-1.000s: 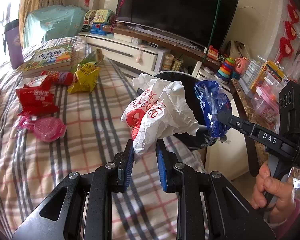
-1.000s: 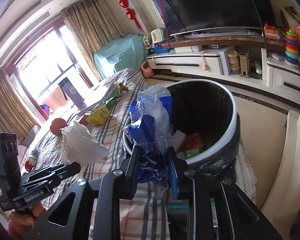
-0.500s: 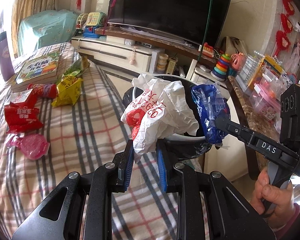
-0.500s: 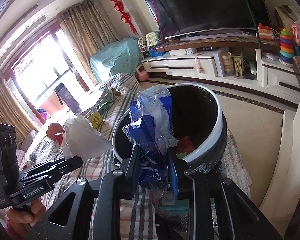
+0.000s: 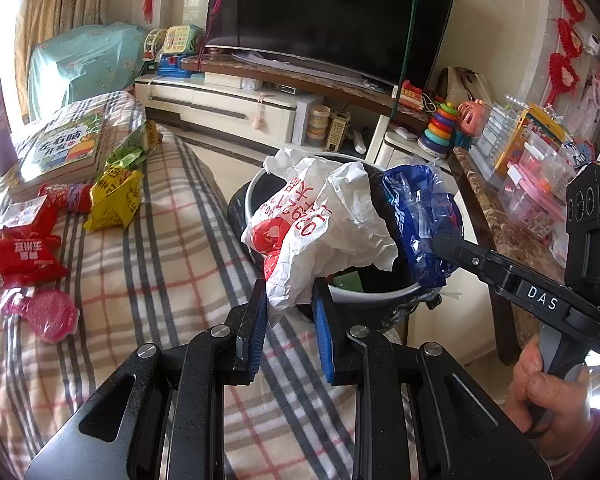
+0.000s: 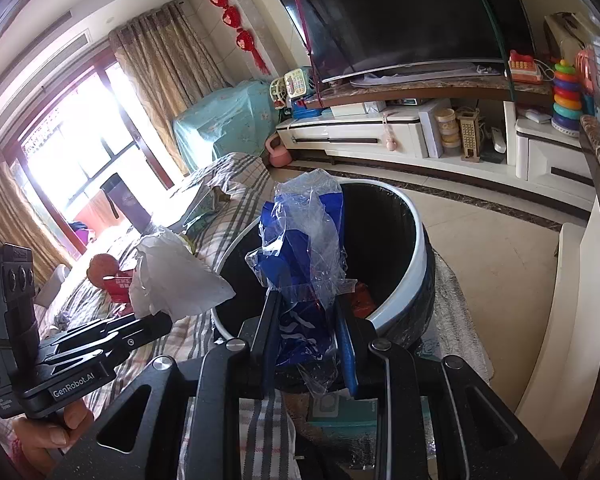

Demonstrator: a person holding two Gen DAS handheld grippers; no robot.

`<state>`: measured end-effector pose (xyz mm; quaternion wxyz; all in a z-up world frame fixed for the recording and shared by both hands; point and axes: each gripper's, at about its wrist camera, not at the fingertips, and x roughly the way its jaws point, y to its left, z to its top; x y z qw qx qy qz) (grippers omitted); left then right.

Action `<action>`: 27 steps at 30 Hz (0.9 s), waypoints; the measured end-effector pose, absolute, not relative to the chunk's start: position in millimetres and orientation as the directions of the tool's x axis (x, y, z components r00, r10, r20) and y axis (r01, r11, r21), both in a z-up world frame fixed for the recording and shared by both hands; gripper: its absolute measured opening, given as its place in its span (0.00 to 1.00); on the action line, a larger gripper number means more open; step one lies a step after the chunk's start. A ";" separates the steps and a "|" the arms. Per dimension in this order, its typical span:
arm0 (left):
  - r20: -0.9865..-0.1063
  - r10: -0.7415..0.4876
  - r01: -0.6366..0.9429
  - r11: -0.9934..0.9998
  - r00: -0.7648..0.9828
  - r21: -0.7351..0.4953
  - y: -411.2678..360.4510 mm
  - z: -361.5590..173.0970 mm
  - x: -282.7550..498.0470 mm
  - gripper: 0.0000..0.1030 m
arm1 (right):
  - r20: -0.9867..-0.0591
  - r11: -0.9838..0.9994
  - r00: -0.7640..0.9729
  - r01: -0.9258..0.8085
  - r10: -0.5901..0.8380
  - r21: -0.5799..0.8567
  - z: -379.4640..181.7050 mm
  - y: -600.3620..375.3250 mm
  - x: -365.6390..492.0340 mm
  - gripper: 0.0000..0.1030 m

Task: Collect trash
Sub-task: 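Carry the white bag and blue bottle over the black bin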

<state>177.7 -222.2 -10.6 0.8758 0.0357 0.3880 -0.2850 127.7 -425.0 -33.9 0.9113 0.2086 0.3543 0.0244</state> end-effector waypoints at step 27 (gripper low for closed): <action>-0.711 -0.469 0.540 0.829 0.524 -0.149 -253.1 -8.8 209.9 0.20 | -0.693 0.942 0.705 0.112 0.150 0.318 -34.9 -436.2 166.5 0.26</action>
